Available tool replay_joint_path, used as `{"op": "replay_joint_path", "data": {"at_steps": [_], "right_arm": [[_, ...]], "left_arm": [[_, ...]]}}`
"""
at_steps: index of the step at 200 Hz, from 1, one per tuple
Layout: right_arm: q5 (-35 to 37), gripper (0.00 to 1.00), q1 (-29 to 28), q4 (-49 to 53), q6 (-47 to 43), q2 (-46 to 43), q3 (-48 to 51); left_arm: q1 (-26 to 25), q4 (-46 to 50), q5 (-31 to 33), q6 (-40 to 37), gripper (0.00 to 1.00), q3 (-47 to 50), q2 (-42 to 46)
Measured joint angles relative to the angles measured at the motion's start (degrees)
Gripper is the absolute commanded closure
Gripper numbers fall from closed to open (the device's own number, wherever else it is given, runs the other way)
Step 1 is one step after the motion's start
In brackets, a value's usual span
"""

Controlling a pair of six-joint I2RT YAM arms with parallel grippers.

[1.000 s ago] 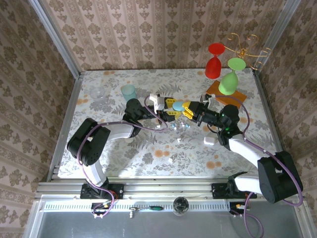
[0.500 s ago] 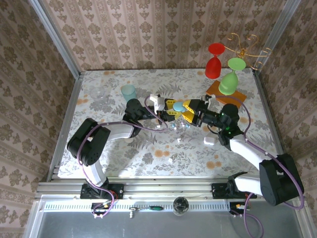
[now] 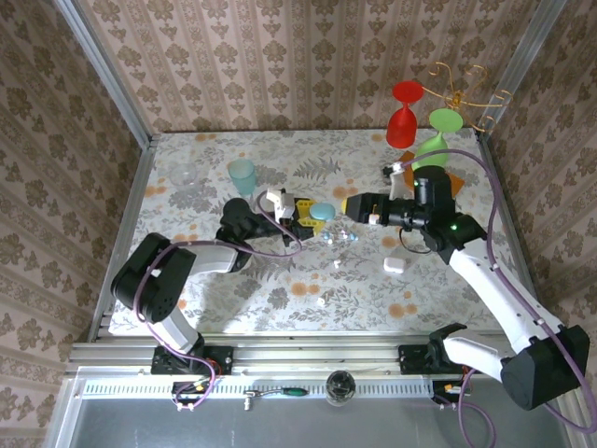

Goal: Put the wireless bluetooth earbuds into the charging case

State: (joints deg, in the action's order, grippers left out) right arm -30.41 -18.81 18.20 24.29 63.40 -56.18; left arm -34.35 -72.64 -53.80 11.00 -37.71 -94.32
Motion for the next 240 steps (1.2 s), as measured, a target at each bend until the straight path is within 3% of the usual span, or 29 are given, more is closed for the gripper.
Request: {"op": "replay_joint_path", "data": {"at_steps": [40, 91, 159, 240], "right_arm": [[7.26, 0.04, -7.87, 4.50, -14.32, 0.59, -1.36], [10.73, 0.03, -10.82, 4.72, -22.51, 4.90, -3.54], [15.26, 0.06, -11.08, 4.11, -24.11, 7.45, -4.52], [15.54, 0.07, -10.56, 0.24, -21.07, 5.20, -4.46]], "left_arm": [[0.72, -0.04, -0.11, 0.00, 0.70, 1.77, 1.18], [1.36, -0.07, -0.98, 0.46, 0.70, 1.75, 1.18], [1.36, -0.09, -1.92, 0.81, 0.71, 1.66, 1.18], [1.33, -0.09, -2.34, 0.81, 0.71, 1.62, 1.05]]}}
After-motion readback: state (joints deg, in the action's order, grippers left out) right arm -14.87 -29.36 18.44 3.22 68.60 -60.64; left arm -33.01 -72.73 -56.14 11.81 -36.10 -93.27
